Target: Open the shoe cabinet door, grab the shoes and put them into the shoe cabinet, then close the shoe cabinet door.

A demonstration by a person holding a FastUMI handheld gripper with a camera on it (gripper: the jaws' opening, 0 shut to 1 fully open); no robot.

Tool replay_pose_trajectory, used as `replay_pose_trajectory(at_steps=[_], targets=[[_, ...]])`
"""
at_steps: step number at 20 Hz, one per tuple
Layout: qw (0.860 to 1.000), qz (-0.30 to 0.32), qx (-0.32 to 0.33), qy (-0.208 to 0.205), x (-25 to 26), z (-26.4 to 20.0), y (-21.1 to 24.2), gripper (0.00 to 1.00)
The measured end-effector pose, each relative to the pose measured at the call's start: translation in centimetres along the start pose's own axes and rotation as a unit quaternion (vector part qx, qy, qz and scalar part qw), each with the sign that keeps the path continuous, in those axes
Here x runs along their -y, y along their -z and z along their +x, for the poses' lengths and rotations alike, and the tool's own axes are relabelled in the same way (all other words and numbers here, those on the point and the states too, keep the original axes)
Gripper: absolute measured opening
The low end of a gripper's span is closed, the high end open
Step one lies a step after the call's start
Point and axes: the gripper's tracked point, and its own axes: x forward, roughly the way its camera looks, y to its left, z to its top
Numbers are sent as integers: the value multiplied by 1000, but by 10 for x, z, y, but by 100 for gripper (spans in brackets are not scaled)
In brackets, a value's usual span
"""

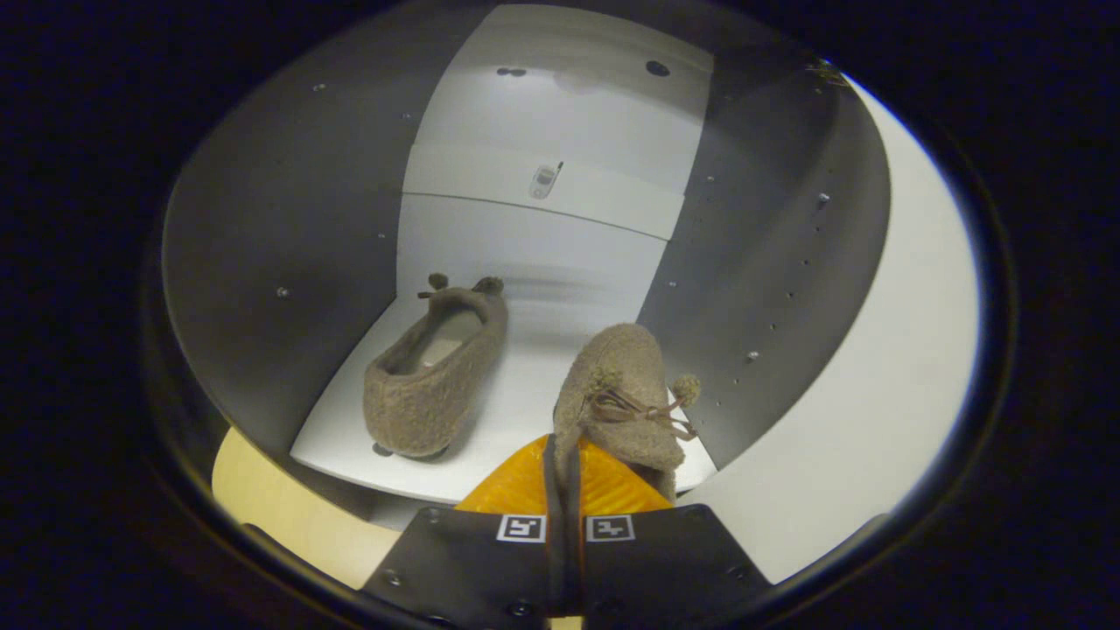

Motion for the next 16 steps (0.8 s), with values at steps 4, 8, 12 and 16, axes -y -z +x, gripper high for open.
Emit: replay_pose_trajectory(at_steps=[4, 8, 12, 16], targets=[[999, -33, -9, -26, -9, 29, -10, 3], [995, -96, 6, -31, -12, 57, -23, 3], [992, -118, 22, -45, -14, 80, -35, 2], [992, -102, 32, -60, -8, 101, -46, 2]])
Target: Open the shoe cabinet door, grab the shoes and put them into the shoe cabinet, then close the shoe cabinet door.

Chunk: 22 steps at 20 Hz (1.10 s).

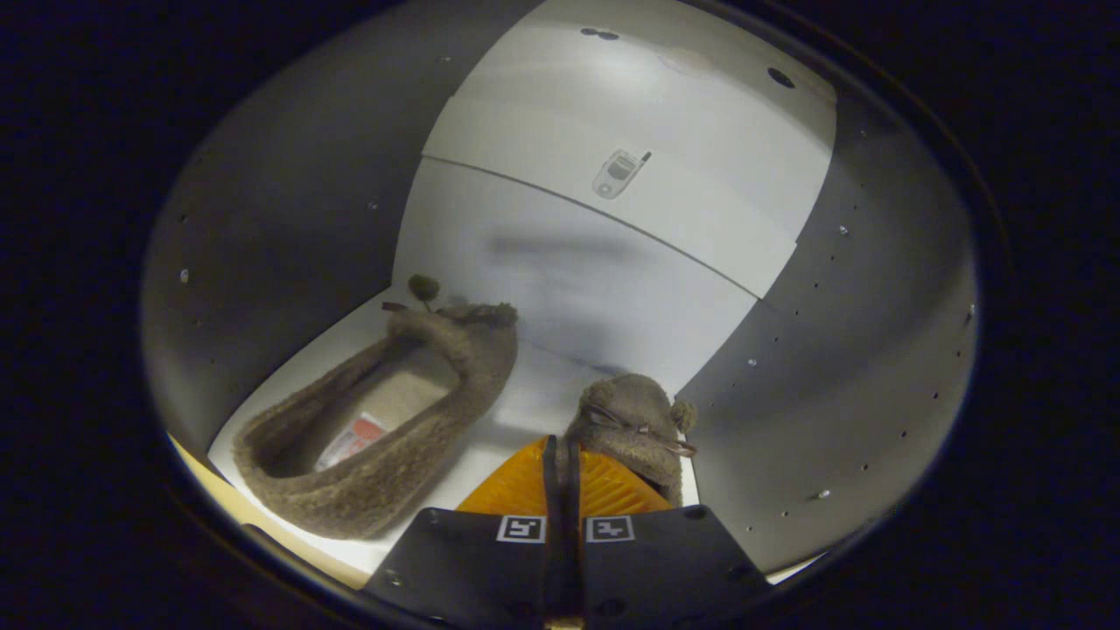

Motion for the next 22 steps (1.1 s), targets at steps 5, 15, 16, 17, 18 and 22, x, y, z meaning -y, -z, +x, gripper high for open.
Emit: replay_pose_trajectory(at_steps=[5, 15, 16, 17, 18, 22], targets=[[1000, 11, 6, 6, 6, 11, -4, 2], [997, 74, 20, 30, 8, -7, -7, 15], [996, 79, 24, 33, 9, -13, -8, 15], [995, 83, 32, 37, 10, -19, -9, 15], [995, 86, 39, 40, 11, -27, -12, 14], [991, 100, 72, 52, 19, -66, -23, 13]])
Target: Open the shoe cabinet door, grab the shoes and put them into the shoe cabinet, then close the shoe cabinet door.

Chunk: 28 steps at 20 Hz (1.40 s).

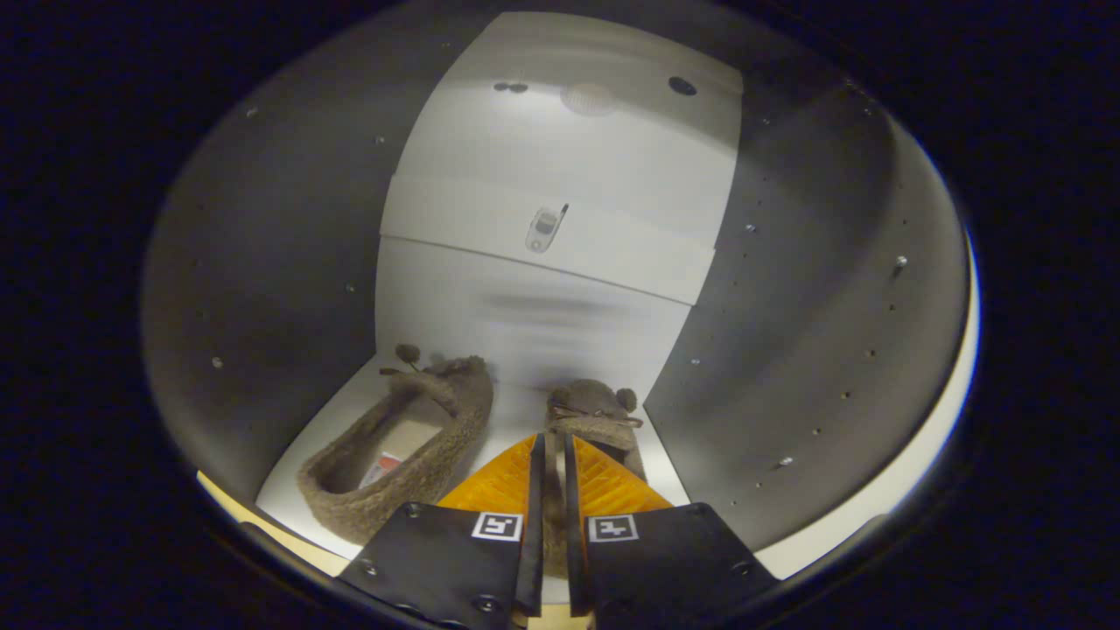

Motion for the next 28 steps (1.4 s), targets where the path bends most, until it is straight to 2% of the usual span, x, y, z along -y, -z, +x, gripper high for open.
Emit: replay_pose_trajectory(at_steps=[13, 23, 28], targets=[[992, 74, 96, 21, 26, -140, -37, 14], [985, 103, 124, 58, 60, -251, -21, 17], [981, 102, 155, 60, 81, -313, -24, 25]])
